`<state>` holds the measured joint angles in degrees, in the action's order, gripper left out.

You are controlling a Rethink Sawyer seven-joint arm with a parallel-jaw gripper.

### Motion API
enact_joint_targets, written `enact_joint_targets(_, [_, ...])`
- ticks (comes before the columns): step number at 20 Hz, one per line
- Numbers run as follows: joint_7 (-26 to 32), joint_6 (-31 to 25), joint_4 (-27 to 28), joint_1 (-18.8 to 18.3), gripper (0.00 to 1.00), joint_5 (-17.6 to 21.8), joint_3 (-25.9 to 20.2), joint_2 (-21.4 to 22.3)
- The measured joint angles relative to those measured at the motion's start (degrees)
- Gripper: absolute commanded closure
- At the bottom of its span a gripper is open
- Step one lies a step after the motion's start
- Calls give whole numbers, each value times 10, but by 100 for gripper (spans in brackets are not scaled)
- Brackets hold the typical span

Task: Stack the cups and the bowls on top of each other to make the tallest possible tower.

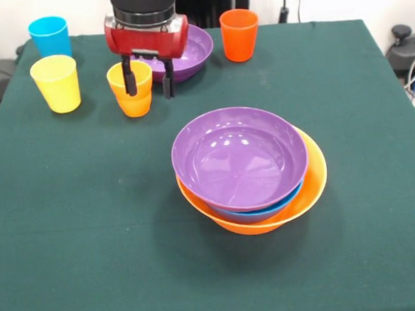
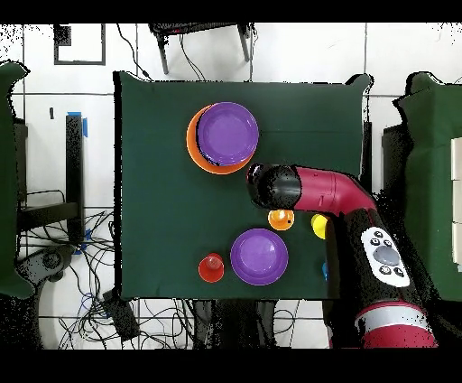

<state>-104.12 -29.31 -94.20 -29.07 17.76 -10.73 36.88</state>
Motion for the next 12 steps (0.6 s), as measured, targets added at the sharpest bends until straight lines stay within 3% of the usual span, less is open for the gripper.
enact_joint_targets(12, [0, 16, -27, 0, 0, 0, 0, -11])
